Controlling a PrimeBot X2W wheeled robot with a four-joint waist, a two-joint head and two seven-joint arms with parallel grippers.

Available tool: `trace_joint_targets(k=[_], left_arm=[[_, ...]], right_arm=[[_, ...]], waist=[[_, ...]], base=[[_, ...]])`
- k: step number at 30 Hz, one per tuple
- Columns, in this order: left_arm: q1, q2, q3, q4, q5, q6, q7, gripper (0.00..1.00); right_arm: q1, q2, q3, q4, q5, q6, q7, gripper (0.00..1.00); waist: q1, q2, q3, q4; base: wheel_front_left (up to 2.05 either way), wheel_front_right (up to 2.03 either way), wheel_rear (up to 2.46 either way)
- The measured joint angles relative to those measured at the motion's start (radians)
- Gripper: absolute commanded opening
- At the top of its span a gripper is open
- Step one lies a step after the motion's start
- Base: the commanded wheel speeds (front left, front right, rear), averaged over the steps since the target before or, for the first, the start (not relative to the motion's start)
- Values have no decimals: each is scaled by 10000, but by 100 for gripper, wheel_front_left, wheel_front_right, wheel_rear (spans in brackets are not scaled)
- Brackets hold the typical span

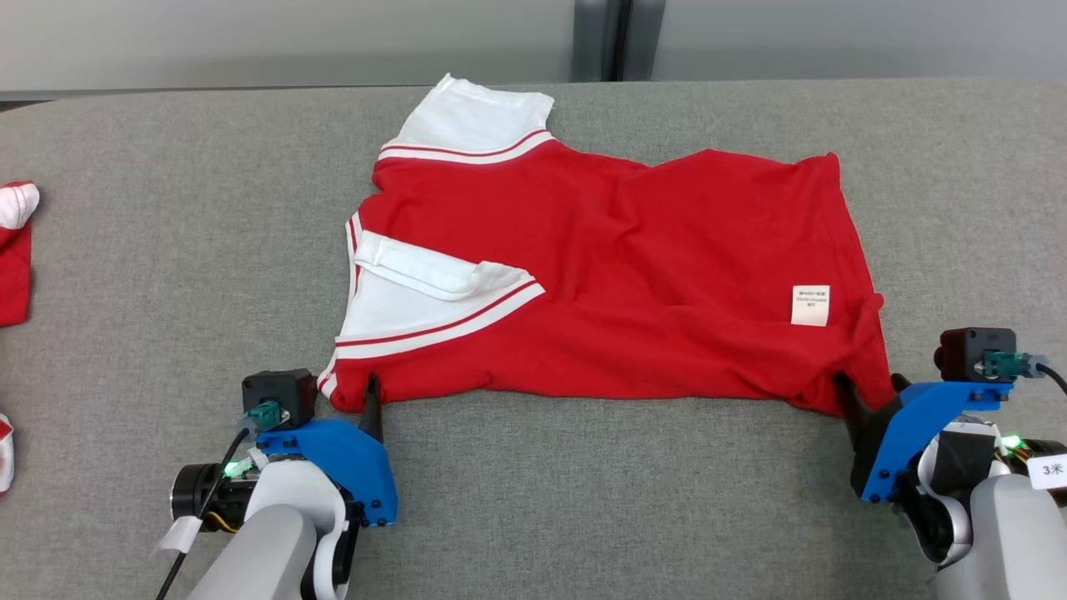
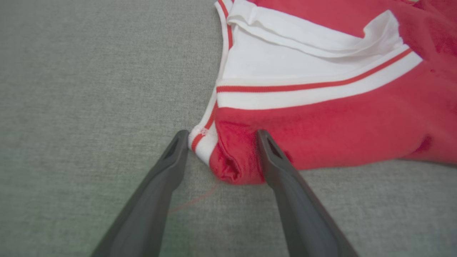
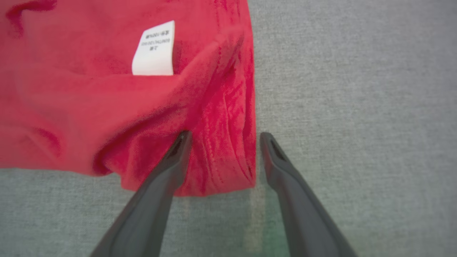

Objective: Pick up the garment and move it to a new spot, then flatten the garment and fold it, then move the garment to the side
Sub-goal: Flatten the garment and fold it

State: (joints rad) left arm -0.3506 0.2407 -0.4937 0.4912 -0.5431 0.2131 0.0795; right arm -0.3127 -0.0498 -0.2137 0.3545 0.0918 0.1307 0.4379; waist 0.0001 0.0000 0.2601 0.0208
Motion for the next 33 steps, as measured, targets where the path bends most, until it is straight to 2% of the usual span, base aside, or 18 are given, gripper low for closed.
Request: trace_joint_targets(k=[6, 7, 8, 9, 10, 11, 14, 18, 26, 33], left_arm=[[-322, -173, 19, 449, -309, -111, 441, 100], [-388, -196, 17, 512, -385, -155, 573, 100], [-453, -213, 2, 577, -430, -217, 740, 100], [-499, -213, -10, 614, -491, -309, 838, 100], [-526, -211, -13, 639, -527, -382, 863, 48], [-531, -213, -17, 654, -554, -416, 865, 0], [-462, -238, 27, 598, -738, -550, 840, 0], [100, -148, 211, 238, -907, -508, 522, 0], [1731, 384, 343, -1411, -1030, 52, 522, 0], [3265, 437, 148, -2788, -1292, 619, 1168, 0]], right_arm=[[-257, -6, 35, 594, -134, 2, -261, 98], [-290, -12, 54, 648, -117, 2, -301, 39], [-307, -17, 73, 696, -117, 0, -362, 7], [-315, -23, 88, 736, -117, 0, -407, 7], [-316, -27, 86, 759, -117, -2, -477, 0], [-316, -29, 77, 773, -115, 0, -562, 0], [-257, -6, 25, 729, 15, 0, -736, 0], [149, 4, -94, 370, 171, 0, -840, 0], [1446, 17, -337, -834, 614, 2, -209, 0], [2791, 15, -443, -1682, 1016, 0, 692, 0]], waist=[[-2, -2, 231, -3], [-2, -2, 258, -6], [-2, -2, 274, -9], [-3, -3, 281, -9], [-3, -3, 278, -10], [-2, -3, 259, -7], [0, -1, 111, 35], [0, 0, -218, 131], [-1, 0, -969, 324], [-2, 0, -1233, 433]], base=[[0, 0, 0], [0, 0, 0], [0, 0, 0], [0, 0, 0], [0, 0, 0], [0, 0, 0], [0, 0, 0], [0, 0, 0], [0, 0, 0], [0, 0, 0]])
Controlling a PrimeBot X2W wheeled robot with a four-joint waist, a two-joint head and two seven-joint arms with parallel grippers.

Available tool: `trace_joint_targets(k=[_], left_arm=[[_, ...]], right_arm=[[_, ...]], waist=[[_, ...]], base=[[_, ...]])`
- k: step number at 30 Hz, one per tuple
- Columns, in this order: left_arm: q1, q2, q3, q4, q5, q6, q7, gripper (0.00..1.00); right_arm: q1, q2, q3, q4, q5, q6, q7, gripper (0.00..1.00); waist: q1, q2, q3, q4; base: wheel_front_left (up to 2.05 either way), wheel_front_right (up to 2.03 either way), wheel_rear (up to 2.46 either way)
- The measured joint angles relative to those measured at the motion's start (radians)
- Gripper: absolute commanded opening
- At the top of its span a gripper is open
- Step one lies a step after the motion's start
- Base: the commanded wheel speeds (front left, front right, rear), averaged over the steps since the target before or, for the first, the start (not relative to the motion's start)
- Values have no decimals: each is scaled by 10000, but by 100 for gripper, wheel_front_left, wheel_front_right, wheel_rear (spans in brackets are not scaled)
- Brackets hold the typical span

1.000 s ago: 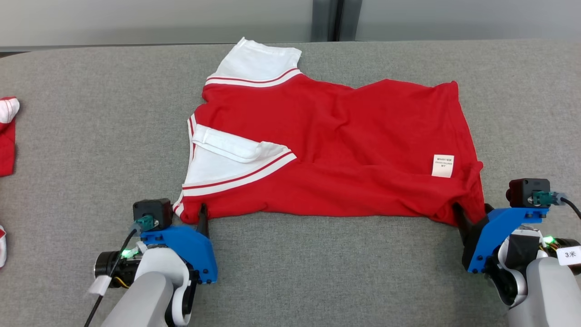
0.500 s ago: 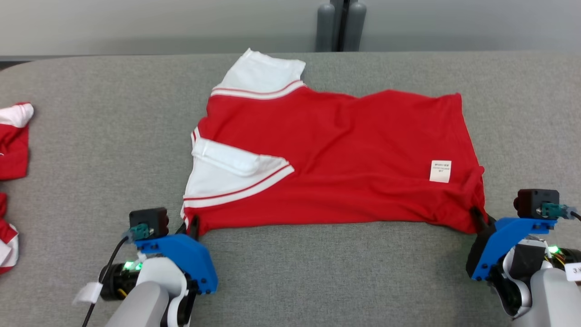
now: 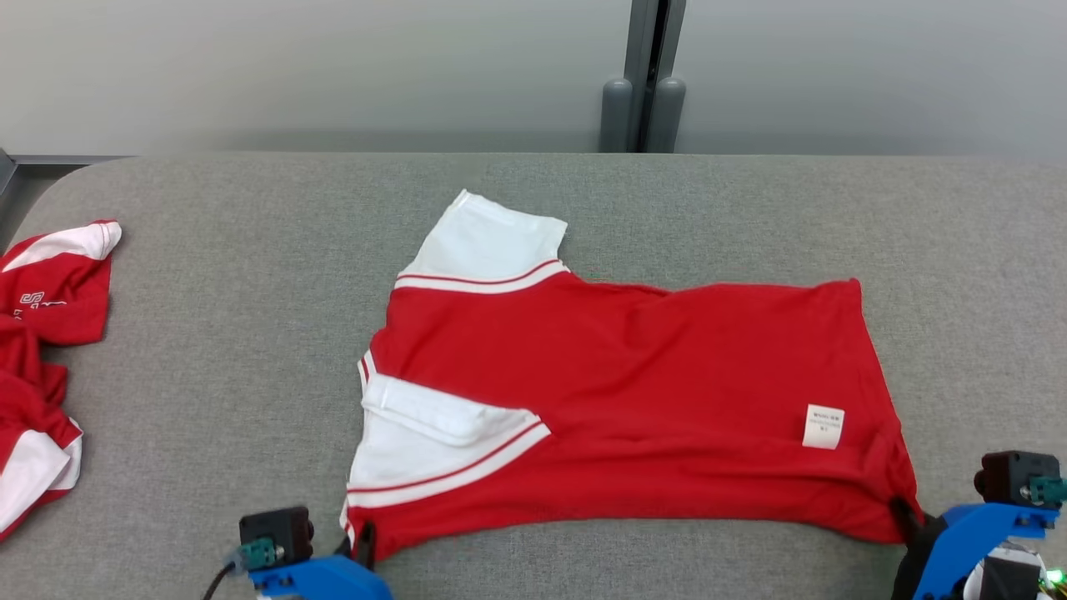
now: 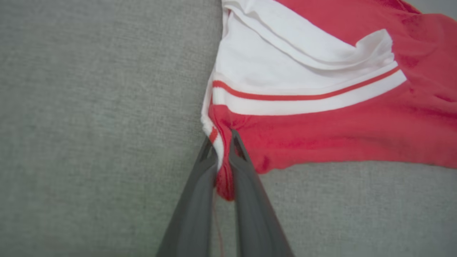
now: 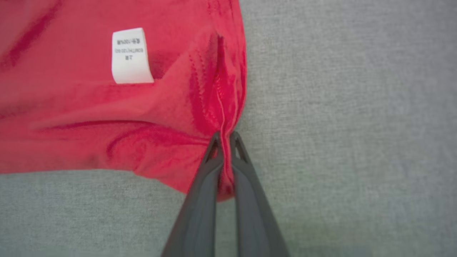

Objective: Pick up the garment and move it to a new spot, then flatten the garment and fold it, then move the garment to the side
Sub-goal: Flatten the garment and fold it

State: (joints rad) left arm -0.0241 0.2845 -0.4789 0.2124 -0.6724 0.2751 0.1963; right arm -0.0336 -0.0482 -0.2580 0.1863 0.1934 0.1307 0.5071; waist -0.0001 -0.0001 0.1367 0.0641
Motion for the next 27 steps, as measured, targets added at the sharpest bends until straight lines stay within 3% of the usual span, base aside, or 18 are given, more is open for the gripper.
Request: trace_joint_targets(k=[2, 3, 4, 5, 6, 8, 9, 15, 18, 23, 27], left_arm=[[312, 8, -27, -267, -15, 221, 58, 0], [419, -2, 12, -399, -81, 288, 102, 7], [470, 13, 19, -504, -84, 364, 102, 33], [486, 48, 13, -621, 6, 422, 46, 93], [496, 79, 38, -731, 31, 424, -4, 100], [541, 222, 77, -876, 69, 424, -63, 100], [542, 293, 119, -945, 79, 420, -123, 100], [296, 516, 274, -1570, 163, 380, -299, 100], [-309, 635, 337, -1797, 211, 119, -265, 100], [-2131, 813, 318, -1377, -27, -915, 278, 100], [-3754, 1024, 422, -575, -334, -1747, 851, 100]], right_arm=[[219, 2, -23, -182, 52, 0, 128, 0], [280, 4, -48, -272, 86, 0, 174, 0], [317, 2, -61, -345, 113, 0, 203, 0], [363, -2, -69, -403, 119, 0, 247, 5], [407, 0, -63, -454, 121, 0, 259, 44], [419, 0, -38, -596, 121, 0, 299, 40], [418, 2, -58, -686, 123, 0, 284, 100], [311, -2, -309, -1325, 23, -2, 182, 100], [-35, -6, -366, -1825, -267, -2, 311, 100], [-1173, -8, 159, -2234, -708, -2, 993, 100], [-2462, -40, 1068, -1808, -869, 0, 1563, 100]], waist=[[0, 0, -13, 23], [1, 0, -16, 37], [0, 0, -20, 49], [0, 0, -24, 60], [0, 0, -30, 70], [1, 0, -45, 78], [1, 0, -54, 81], [0, 1, -108, 37], [1, 1, -80, -31], [2, 2, 122, -348], [2, 2, 507, -871]], base=[[0, 0, 0], [0, 0, 0], [0, 0, 0], [0, 0, 0], [0, 0, 0], [0, 0, 0], [0, 0, 0], [0, 0, 0], [0, 0, 0], [0, 0, 0], [0, 0, 0]])
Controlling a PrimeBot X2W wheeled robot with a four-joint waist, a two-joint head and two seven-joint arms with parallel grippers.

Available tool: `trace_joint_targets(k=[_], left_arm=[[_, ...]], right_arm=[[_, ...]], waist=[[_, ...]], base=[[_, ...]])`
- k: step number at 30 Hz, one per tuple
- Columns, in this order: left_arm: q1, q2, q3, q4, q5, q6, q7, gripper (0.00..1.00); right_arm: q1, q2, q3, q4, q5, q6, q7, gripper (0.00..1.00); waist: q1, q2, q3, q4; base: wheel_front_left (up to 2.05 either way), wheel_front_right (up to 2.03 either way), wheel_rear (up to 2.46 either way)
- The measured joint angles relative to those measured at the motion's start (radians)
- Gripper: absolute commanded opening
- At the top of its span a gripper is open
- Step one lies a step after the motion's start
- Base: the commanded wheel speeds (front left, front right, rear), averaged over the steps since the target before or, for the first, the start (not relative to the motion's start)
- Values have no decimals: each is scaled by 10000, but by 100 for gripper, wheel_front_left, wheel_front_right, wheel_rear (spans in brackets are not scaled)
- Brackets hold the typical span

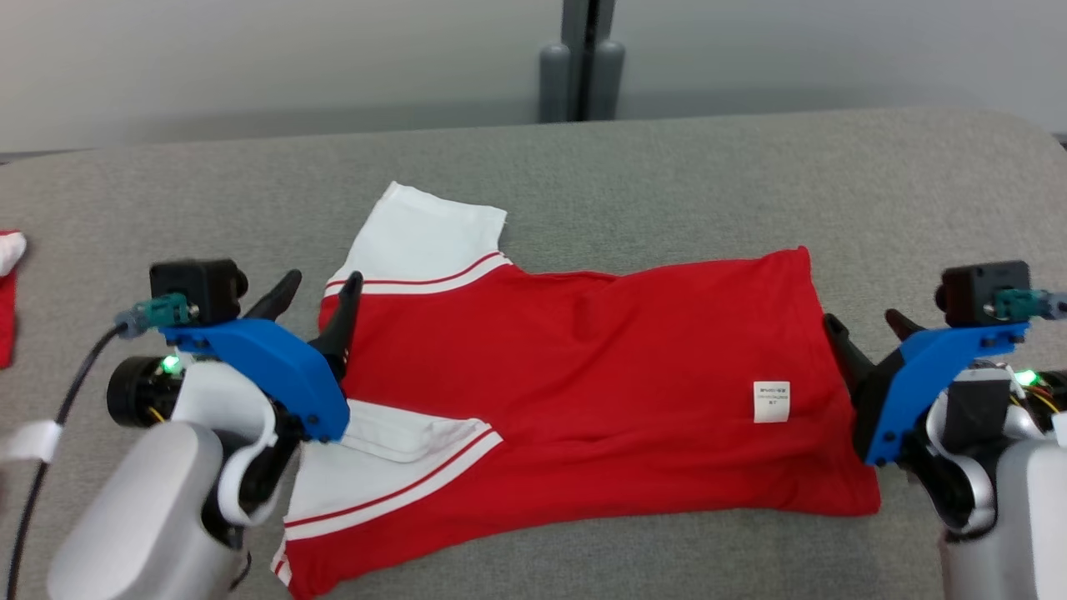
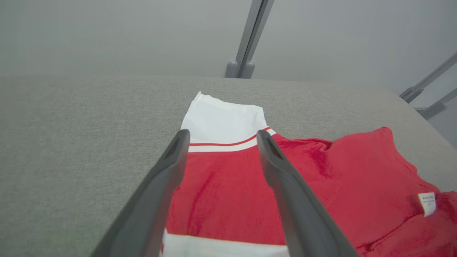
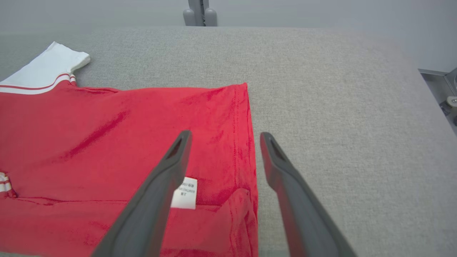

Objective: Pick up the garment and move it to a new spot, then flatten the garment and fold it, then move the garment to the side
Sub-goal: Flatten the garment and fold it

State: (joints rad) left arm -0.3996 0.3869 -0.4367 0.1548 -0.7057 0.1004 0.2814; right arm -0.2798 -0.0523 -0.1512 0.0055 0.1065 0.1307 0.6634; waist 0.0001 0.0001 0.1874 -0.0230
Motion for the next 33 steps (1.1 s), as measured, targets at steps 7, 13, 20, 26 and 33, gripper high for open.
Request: trace_joint_targets(k=[7, 13, 20, 26, 33], left_arm=[[-2421, 640, 387, 1407, -763, -708, 1856, 100], [-3748, 1292, 414, 1801, -779, -742, 3210, 100], [-4482, 1983, 217, 1906, -100, -466, 3787, 100], [-4888, 2311, -2, 2092, 334, -353, 4040, 100], [-5033, 2378, -113, 2174, 447, -353, 4111, 100]], right_arm=[[-2450, -349, 1540, 1569, 596, 0, 343, 100], [-4027, -389, 2428, 2619, 995, 0, -52, 100], [-5025, -407, 2986, 3292, 1256, 0, -685, 100], [-5484, -468, 3225, 3584, 1415, 0, -1112, 100], [-5554, -616, 3394, 3935, 1511, 0, -1338, 100]], waist=[[1, 1, 1144, -1058], [3, 3, 2222, -1782], [2, 3, 3134, -2225], [2, 3, 3686, -2394], [-1, 1, 3854, -2425]], base=[[0, 0, 0], [0, 0, 0], [0, 0, 0], [0, 0, 0], [0, 0, 0]])
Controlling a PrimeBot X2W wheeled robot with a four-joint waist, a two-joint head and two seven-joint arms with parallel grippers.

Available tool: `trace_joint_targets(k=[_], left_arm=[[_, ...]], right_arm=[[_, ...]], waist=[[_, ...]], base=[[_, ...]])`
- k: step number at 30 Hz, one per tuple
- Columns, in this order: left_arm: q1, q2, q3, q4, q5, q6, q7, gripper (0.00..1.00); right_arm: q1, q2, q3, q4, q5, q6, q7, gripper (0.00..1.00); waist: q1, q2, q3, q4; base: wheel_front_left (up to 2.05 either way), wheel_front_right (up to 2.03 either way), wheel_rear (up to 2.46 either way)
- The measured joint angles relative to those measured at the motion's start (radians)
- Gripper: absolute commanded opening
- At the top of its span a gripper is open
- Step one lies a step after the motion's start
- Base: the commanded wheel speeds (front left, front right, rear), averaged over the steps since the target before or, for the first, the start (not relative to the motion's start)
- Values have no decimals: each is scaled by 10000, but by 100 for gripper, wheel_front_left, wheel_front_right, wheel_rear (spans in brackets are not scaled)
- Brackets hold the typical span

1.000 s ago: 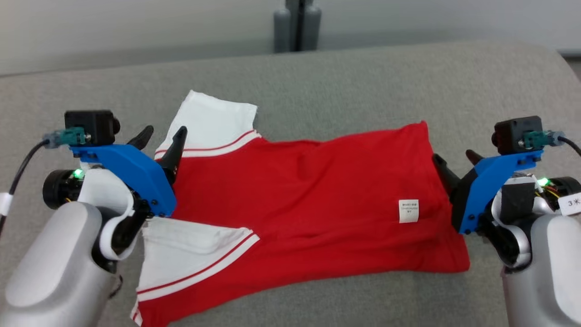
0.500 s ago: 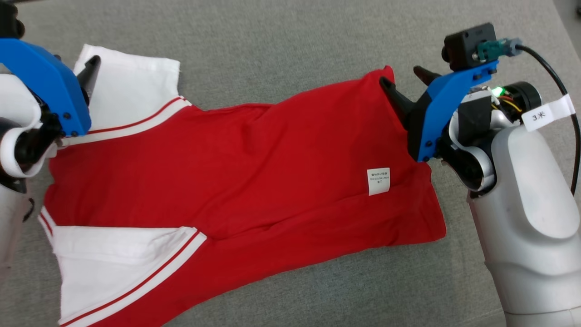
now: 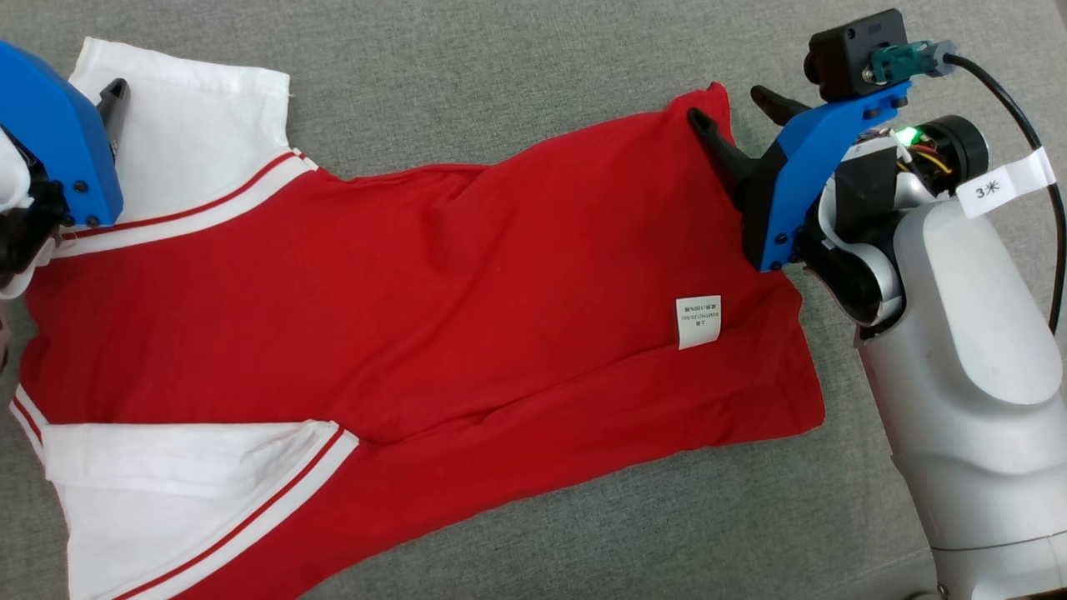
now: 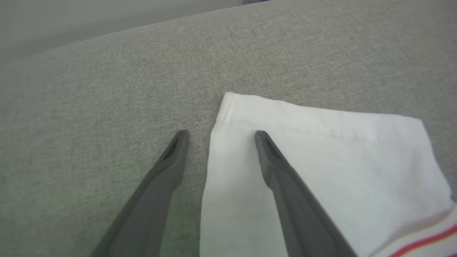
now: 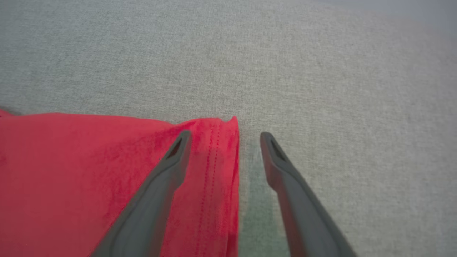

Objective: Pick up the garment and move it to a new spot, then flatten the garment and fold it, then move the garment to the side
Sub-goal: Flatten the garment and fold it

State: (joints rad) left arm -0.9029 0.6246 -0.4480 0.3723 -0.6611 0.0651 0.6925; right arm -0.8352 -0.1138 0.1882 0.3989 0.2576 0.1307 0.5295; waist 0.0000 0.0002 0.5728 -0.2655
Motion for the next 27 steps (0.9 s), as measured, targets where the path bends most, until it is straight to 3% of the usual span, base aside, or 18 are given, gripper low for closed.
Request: trace_joint_targets(k=[9, 10, 11, 12, 17, 27], left_arm=[[-222, 61, 192, 107, -259, 52, 48, 100], [-242, 105, 171, 100, -257, 52, 142, 94], [-252, 132, 173, 94, -282, 48, 251, 24], [-264, 130, 201, 84, -391, 61, 359, 0], [-258, 84, 213, -56, -550, 75, 462, 0], [-201, -44, 148, -263, -640, 50, 391, 0]], right_arm=[[-393, 10, 305, 144, 244, 0, -205, 100], [-437, 6, 314, 163, 268, 0, -215, 100], [-460, 2, 330, 186, 270, 0, -222, 100], [-477, 0, 337, 213, 272, 0, -222, 100], [-709, -79, 309, 307, 251, 0, -163, 100], [-1061, -345, 629, 863, 94, -2, 1208, 100]], waist=[[0, -2, 337, -240], [-1, -3, 371, -248], [-1, -2, 396, -249], [-1, -3, 416, -241], [-1, -3, 453, -171], [-1, -3, 473, 94]], base=[[0, 0, 0], [0, 0, 0], [0, 0, 0], [0, 0, 0], [0, 0, 0], [0, 0, 0]])
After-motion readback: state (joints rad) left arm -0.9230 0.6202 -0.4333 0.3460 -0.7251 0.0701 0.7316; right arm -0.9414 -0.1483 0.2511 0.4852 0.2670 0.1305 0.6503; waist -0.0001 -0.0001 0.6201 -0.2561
